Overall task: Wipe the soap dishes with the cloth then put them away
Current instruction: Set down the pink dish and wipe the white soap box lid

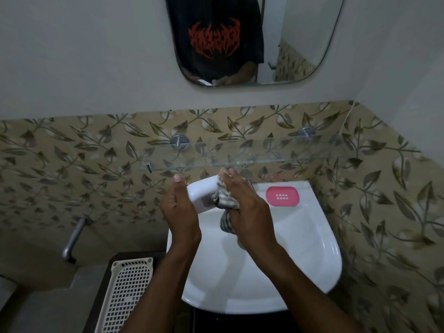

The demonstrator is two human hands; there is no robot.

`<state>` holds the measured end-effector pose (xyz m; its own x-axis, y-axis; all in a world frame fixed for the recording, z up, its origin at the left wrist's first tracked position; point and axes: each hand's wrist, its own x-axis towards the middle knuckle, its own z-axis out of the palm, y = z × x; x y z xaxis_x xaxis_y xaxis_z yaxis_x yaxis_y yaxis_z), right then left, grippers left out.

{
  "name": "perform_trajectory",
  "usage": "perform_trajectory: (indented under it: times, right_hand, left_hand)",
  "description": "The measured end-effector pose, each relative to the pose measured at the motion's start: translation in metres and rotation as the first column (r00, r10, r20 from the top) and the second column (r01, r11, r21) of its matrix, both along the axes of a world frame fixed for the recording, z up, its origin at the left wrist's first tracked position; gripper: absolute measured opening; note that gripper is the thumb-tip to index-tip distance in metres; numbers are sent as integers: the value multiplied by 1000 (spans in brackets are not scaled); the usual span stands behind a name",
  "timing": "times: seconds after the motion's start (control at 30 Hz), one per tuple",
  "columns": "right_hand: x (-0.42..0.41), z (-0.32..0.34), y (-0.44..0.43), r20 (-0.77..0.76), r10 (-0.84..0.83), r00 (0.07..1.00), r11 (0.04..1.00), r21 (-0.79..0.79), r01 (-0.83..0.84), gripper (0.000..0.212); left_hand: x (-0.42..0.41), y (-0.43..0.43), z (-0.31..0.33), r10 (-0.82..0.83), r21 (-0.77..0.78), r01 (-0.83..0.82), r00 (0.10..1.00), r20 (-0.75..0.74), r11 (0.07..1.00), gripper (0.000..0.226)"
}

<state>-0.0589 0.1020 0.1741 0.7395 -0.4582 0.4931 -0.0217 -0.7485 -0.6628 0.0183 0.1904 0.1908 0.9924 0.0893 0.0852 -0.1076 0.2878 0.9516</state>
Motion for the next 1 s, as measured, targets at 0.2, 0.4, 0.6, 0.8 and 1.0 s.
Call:
perform_trajectory:
  times: [0.2,0.4,0.6,0.8,1.0]
  right_hand:
    - [0,1,-1,17,71,997,979,-191,-67,81]
    - [2,-4,-17,-36,62,997,758,652,-23,56]
    - [-6,19,-30,29,110,994,914,389,-112,56]
    - [-9,36,-26,-117,131,984,853,-492,-172,75]
    - [-13,30,-40,19,231,973,914,339,-224,56]
  left_hand:
    - [-1,1,3,-19,-9,19,1000,3,1000,38]
    - [-1,7,0,-140,-56,134,983,-115,989,34]
    - [4,21,-3,-511,406,445,857,65,798,42]
    - [13,25,-5,-747,311,696,661,74,647,36]
    - [9,31,2,-717,423,605,674,178,674,35]
